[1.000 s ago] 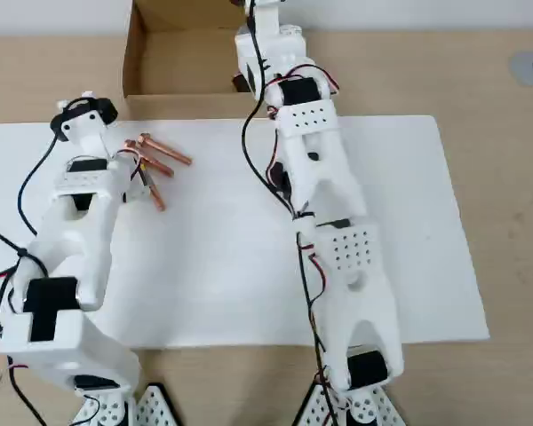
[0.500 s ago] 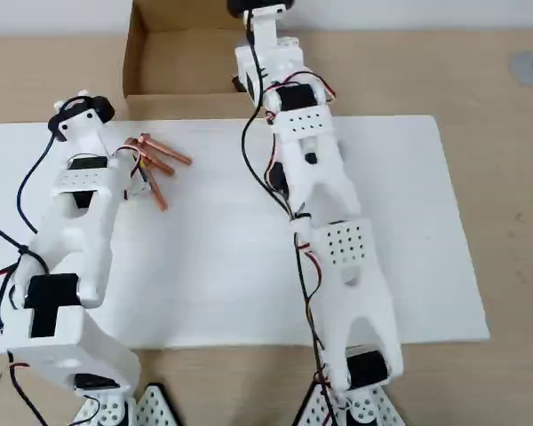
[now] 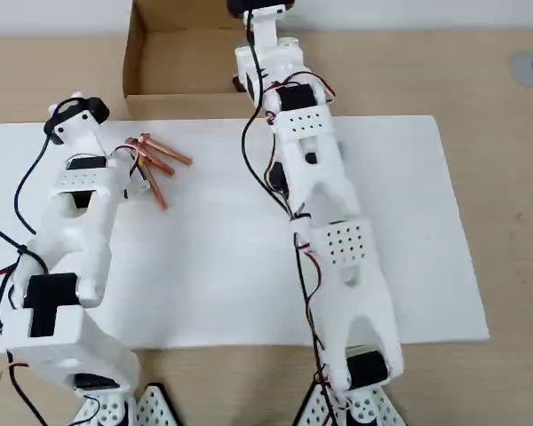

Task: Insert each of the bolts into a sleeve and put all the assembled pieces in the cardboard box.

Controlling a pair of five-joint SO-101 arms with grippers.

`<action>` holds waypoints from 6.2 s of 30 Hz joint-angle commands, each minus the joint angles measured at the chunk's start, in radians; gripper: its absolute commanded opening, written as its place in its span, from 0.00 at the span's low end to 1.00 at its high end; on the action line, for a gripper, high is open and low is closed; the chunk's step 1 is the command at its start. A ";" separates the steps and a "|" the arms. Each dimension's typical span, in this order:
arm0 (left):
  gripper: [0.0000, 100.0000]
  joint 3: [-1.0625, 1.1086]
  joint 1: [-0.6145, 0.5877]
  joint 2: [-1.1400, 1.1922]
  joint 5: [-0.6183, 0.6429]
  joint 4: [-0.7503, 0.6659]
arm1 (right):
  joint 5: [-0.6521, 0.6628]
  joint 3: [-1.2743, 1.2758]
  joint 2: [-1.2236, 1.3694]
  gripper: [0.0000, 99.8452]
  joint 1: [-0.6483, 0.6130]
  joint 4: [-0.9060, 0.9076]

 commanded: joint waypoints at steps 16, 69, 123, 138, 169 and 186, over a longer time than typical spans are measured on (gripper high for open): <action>0.10 -0.017 -0.023 -0.002 0.006 -0.020 | 0.041 -0.082 0.025 0.01 0.022 0.069; 0.10 -0.002 -0.023 -0.002 -0.002 -0.020 | 0.235 -0.142 0.018 0.37 0.016 0.491; 0.11 0.071 0.051 -0.395 0.072 0.084 | 0.107 1.176 -0.964 0.37 0.119 0.922; 0.11 0.230 0.058 -0.435 0.101 -0.143 | 0.109 1.152 -0.903 0.37 0.114 0.924; 0.11 -0.043 0.057 -0.027 0.180 -0.069 | 0.144 1.141 -0.903 0.37 0.104 0.930; 0.02 -0.529 0.048 0.332 0.235 0.390 | 0.172 1.119 -0.903 0.37 0.108 0.931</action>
